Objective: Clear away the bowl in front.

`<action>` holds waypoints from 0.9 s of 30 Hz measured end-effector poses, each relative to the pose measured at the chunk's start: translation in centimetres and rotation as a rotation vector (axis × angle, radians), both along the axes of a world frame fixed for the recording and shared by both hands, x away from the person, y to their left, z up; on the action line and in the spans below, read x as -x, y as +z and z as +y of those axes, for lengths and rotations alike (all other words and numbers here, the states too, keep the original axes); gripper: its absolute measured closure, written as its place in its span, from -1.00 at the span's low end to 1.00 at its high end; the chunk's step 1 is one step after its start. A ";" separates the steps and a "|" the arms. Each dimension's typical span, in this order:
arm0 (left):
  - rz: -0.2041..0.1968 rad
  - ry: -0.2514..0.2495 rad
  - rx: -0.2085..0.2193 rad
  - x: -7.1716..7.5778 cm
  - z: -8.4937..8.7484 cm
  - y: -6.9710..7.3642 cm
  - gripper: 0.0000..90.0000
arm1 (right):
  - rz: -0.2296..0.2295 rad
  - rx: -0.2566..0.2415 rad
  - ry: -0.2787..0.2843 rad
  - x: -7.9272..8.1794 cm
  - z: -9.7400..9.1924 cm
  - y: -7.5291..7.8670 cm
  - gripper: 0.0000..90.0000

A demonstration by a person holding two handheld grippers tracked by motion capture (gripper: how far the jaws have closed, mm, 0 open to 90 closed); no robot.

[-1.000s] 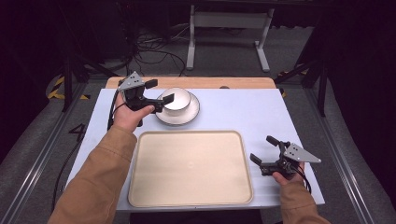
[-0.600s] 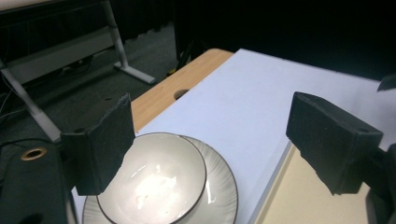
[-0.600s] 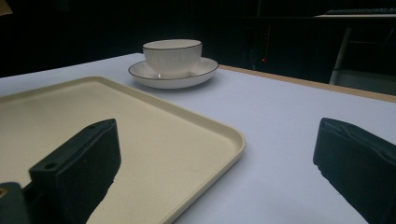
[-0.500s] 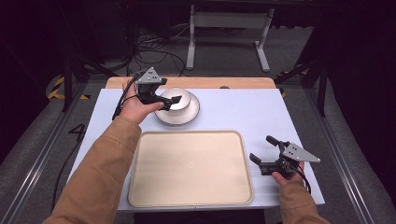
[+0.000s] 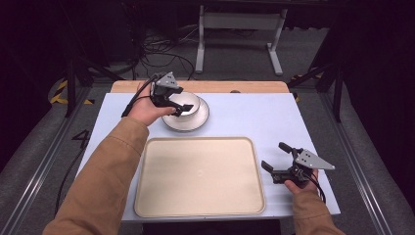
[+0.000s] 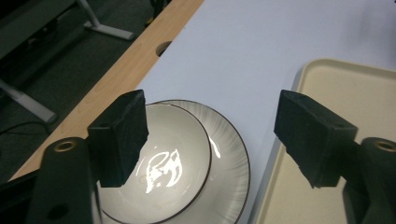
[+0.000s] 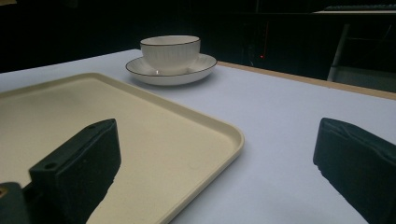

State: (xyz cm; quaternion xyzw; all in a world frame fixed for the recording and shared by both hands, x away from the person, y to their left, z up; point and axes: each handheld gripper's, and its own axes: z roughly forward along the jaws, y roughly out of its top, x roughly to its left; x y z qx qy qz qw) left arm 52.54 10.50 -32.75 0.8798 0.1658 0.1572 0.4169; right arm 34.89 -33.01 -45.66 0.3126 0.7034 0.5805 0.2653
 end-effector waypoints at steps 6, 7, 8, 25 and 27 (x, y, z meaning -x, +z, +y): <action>-0.001 -0.016 -0.056 -0.8 -0.5 -0.4 -0.30 | 0.005 0.002 -0.004 0.0 0.0 0.0 -0.97; 0.000 -0.018 -0.071 -1.0 -0.6 -0.5 -0.28 | 0.005 0.002 -0.004 0.0 0.0 0.0 -0.97; 0.000 -0.015 -0.085 -1.1 -0.6 -0.6 -0.27 | 0.006 0.002 -0.005 0.0 0.0 0.0 -0.97; 0.064 -0.005 -0.200 -2.4 -1.7 -3.6 -0.27 | 0.006 0.006 -0.006 0.0 0.1 0.0 -0.97; 0.084 -0.010 -0.207 -2.5 -1.8 -3.9 -0.23 | 0.006 0.006 -0.006 0.0 0.1 0.0 -0.97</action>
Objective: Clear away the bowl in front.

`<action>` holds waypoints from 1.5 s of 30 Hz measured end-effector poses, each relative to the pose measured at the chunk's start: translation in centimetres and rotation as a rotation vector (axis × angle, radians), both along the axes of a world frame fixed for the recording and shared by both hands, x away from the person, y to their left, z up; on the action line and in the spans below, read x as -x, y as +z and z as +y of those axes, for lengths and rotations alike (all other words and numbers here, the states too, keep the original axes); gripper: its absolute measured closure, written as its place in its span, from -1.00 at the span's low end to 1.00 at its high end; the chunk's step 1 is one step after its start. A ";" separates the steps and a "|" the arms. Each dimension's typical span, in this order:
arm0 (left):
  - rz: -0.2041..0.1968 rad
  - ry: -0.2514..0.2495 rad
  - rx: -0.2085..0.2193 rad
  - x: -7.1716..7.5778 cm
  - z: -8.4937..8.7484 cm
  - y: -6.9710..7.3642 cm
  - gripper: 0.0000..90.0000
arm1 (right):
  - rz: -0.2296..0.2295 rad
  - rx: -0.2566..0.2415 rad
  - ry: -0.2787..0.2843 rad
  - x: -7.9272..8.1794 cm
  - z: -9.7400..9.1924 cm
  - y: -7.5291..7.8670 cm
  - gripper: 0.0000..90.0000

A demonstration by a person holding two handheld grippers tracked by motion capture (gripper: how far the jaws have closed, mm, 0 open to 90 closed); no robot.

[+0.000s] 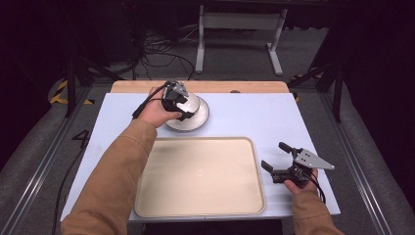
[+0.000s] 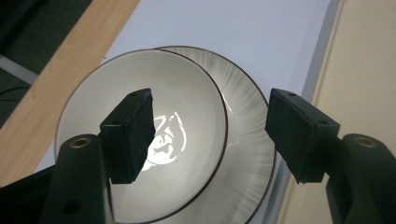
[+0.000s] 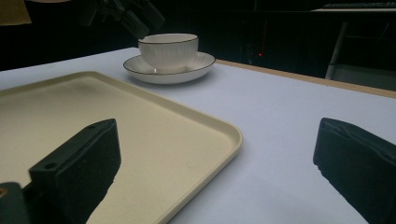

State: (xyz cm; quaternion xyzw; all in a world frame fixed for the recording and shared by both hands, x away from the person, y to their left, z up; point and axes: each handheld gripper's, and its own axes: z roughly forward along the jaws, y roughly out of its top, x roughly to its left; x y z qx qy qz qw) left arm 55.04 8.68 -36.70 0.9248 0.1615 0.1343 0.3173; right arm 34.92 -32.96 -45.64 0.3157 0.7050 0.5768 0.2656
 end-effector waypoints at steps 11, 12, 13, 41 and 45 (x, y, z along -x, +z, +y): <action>0.057 -0.006 -0.015 -0.5 0.0 -1.9 -0.01 | 0.000 0.000 0.000 0.0 0.0 0.0 -0.97; 0.057 -0.006 -0.015 -0.5 0.0 -1.9 0.01 | 0.000 0.000 0.000 0.0 0.0 0.0 -0.97; 0.065 -0.010 -0.023 -0.5 -0.1 -2.2 0.01 | 0.001 0.000 0.000 0.0 0.0 0.0 -0.97; 0.067 -0.031 -0.189 -0.7 -1.3 -4.3 0.33 | 0.001 0.000 0.000 0.0 0.0 0.0 -0.96; 0.036 -0.046 -0.203 -0.6 -1.5 -4.1 0.55 | 0.000 -0.001 0.001 0.0 0.0 0.0 -0.96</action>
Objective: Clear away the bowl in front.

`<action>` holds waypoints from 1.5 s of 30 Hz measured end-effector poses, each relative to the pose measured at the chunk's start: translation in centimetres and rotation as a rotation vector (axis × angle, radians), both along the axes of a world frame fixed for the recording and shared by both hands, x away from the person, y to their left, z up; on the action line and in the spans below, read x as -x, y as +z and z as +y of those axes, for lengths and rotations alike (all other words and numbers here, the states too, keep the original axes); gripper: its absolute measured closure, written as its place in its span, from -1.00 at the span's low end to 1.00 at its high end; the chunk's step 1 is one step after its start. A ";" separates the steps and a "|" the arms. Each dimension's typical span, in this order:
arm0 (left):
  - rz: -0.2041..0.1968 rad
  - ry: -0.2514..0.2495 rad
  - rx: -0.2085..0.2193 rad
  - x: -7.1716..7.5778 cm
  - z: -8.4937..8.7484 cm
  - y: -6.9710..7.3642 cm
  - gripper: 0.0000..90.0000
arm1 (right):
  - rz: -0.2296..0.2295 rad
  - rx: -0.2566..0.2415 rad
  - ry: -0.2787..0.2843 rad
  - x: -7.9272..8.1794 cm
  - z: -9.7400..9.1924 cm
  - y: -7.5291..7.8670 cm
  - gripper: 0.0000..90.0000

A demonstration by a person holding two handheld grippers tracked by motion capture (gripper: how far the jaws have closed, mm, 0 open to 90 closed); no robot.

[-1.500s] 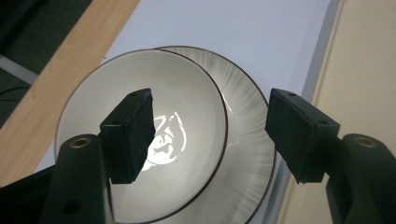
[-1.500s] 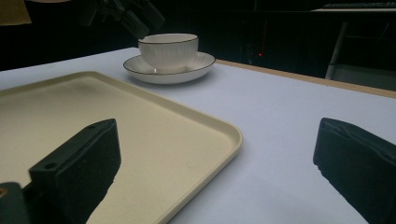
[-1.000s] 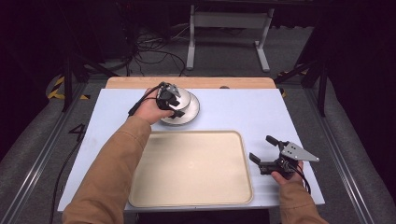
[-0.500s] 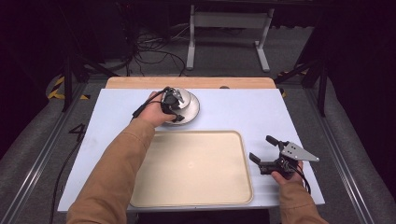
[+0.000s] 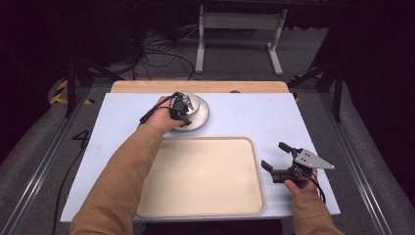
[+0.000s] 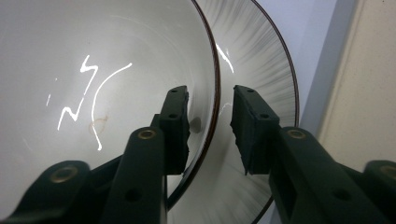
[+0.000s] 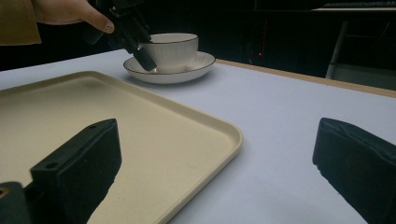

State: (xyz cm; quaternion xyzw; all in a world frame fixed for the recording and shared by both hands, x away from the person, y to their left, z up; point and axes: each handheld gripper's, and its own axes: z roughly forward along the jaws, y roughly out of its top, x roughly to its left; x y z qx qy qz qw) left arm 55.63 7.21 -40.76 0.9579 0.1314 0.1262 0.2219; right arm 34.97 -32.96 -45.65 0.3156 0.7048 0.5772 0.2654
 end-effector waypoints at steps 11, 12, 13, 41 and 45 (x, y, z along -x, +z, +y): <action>-0.017 -0.063 -0.003 0.0 0.0 0.1 0.82 | 0.001 0.001 0.001 0.0 0.0 0.0 -0.96; -0.017 -0.063 -0.003 0.0 0.0 0.1 0.82 | 0.001 0.001 0.000 0.0 0.0 0.0 -0.96; -0.024 -0.067 -0.008 0.1 -0.1 0.1 0.82 | 0.002 0.001 0.000 0.0 0.0 0.0 -0.96; -0.086 -0.076 -0.034 1.8 -1.0 3.6 0.84 | 0.006 0.000 -0.001 0.0 0.0 0.0 -0.96; -0.074 -0.084 -0.042 2.1 -1.0 4.3 0.83 | 0.006 0.000 -0.001 0.0 0.0 0.0 -0.96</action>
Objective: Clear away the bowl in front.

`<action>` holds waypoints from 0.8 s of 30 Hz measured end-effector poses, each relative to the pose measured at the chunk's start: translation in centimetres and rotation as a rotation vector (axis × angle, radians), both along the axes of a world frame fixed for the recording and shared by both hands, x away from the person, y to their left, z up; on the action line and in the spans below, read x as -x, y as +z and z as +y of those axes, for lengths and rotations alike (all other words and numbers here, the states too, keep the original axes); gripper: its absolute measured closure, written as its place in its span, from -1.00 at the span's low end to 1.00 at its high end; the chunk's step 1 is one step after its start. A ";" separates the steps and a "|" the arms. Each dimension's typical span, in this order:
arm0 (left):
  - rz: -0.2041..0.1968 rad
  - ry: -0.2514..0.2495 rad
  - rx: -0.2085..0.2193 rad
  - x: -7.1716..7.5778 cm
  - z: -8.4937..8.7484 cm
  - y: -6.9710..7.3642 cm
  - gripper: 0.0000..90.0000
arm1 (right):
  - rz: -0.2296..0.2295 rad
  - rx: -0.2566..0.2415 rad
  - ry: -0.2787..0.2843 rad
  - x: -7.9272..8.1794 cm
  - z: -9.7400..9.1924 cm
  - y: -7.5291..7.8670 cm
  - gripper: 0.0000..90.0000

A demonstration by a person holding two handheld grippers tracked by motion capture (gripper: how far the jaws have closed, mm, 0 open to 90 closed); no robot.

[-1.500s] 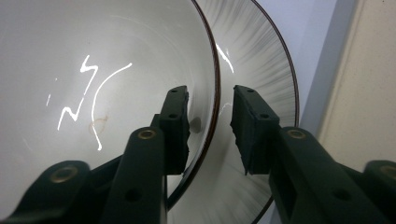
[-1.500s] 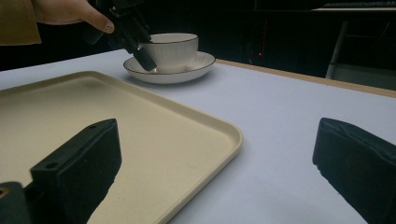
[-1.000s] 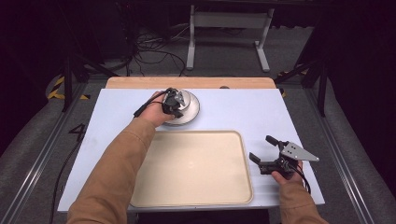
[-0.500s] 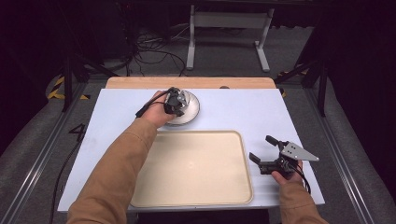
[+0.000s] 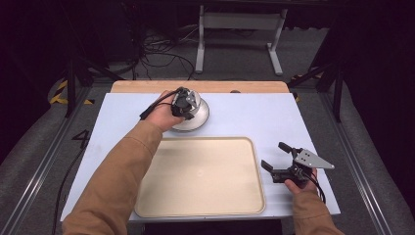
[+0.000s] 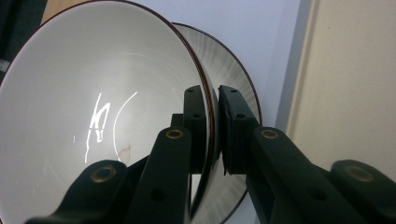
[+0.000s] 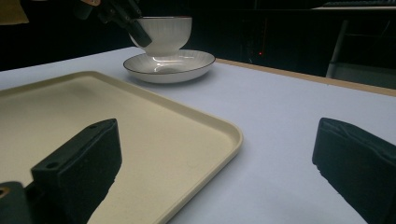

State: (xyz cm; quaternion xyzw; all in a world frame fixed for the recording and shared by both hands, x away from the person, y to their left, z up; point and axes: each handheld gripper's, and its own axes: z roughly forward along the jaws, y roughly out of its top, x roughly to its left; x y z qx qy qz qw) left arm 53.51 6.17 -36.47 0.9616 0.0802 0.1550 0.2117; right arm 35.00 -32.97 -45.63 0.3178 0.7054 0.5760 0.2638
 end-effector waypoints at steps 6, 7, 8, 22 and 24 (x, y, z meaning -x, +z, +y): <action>0.004 -0.017 -0.016 0.5 0.2 1.4 0.83 | 0.001 0.000 0.001 0.0 0.0 0.0 -0.96; 0.006 -0.019 -0.017 0.5 0.2 1.5 0.83 | 0.001 -0.001 0.000 0.0 0.0 0.0 -0.96; 0.005 -0.028 -0.026 0.6 0.2 1.7 0.83 | 0.001 -0.001 0.000 0.0 0.0 0.0 -0.96; 0.009 -0.085 -0.047 2.5 -0.4 4.2 0.84 | 0.001 -0.001 0.000 0.0 0.0 0.0 -0.96; 0.016 -0.094 -0.044 2.8 -0.4 4.6 0.83 | 0.002 -0.002 -0.001 0.0 0.0 0.0 -0.96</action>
